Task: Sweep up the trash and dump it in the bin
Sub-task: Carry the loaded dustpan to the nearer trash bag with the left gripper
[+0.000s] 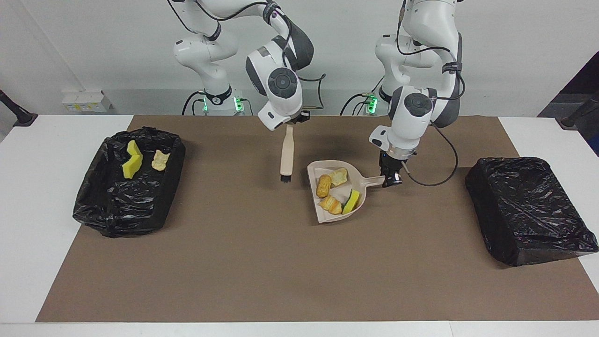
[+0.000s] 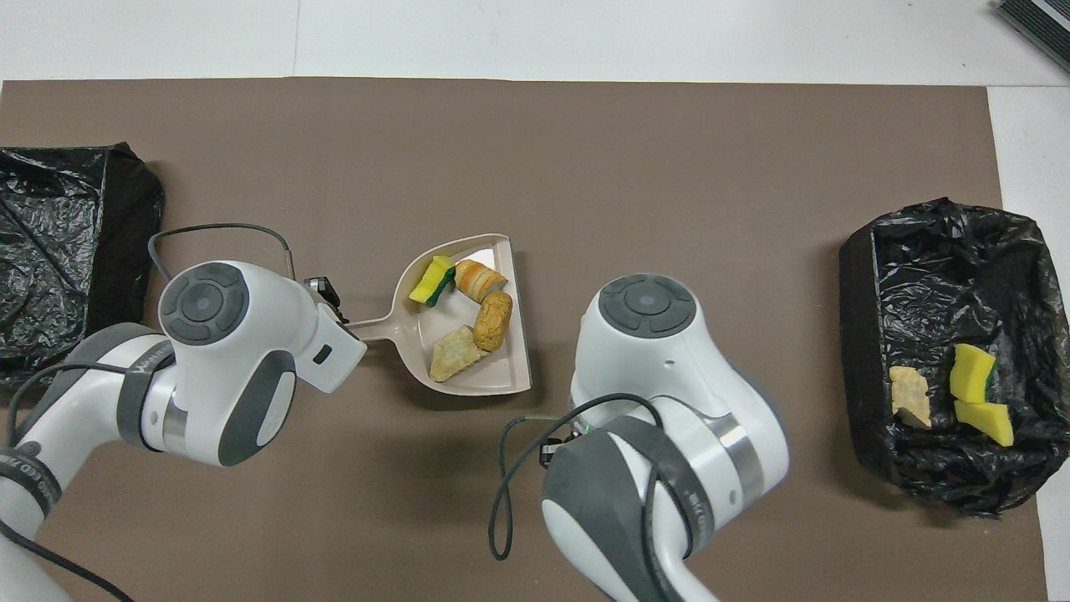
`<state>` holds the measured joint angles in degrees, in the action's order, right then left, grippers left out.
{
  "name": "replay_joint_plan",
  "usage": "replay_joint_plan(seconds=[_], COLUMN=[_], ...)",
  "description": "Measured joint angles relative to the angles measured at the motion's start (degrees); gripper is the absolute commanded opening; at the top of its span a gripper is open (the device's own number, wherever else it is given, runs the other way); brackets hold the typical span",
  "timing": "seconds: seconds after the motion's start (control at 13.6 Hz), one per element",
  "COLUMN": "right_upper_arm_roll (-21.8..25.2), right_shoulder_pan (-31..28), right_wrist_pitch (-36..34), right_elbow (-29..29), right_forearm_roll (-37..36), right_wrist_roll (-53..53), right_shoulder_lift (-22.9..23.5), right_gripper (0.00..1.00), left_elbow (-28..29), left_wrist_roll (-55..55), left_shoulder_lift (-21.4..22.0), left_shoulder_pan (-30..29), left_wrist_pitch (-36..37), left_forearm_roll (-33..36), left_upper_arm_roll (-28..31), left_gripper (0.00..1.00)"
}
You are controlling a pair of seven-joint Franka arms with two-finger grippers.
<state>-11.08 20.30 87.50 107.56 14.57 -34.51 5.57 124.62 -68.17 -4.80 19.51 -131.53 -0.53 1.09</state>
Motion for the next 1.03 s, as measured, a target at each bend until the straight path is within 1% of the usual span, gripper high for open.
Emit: replay_joint_plan(seconds=[0.15,0.22,0.37,0.52,0.59,0.66,0.74,0.88,1.03], right_upper_arm_roll=[0.19,0.29,0.42,0.56,0.65,0.62,0.27,-0.58,-1.3], right_shoulder_pan=[-4.66,-7.21,-13.7,-21.47,-23.89,-24.28,-23.02,-16.9,-8.81], right_wrist_pitch=[-4.7,-5.82,-6.31,-5.77,-5.15,-4.93,-4.75,-3.56,-0.97], right_elbow=[-1.32,-1.34,-0.9,-0.44,-0.09,0.14,0.28,0.3,0.3], right_forearm_roll=[-5.31,-7.66,-10.61,-12.77,-12.95,-12.89,-12.16,-7.3,-4.09], right_wrist_roll=[4.29,5.7,9.84,19.47,22.82,24.06,24.17,20.84,14.75], right_shoulder_lift=[-0.8,-0.85,-0.53,0.09,0.35,0.47,0.47,0.3,-0.23], right_gripper=[0.0,0.0,0.0,0.0,0.0,0.0,0.0,0.0,0.0], left_elbow=[-3.31,-5.29,-9.48,-14.04,-16.04,-17.6,-19.17,-23.01,-28.6], left_wrist_roll=[-3.17,-4.89,-8.78,-13.24,-15.95,-18.51,-21.28,-26.85,-32.71], left_shoulder_lift=[0.29,0.39,0.49,0.48,0.41,0.24,-0.1,-1.71,-4.44], left_shoulder_pan=[-2.46,-3.78,-6.63,-10.11,-12.16,-14.13,-16.31,-20.8,-25.32], left_wrist_pitch=[4.32,6.72,11.1,15.58,17.54,19.0,20.28,23.11,27.04], left_forearm_roll=[-0.29,-0.32,-0.58,-0.81,-0.84,-0.86,-0.87,-0.87,-0.86], left_upper_arm_roll=[0.04,0.08,0.16,0.25,0.31,0.34,0.39,0.44,0.47], left_gripper=[0.0,0.0,0.0,0.0,0.0,0.0,0.0,0.0,0.0])
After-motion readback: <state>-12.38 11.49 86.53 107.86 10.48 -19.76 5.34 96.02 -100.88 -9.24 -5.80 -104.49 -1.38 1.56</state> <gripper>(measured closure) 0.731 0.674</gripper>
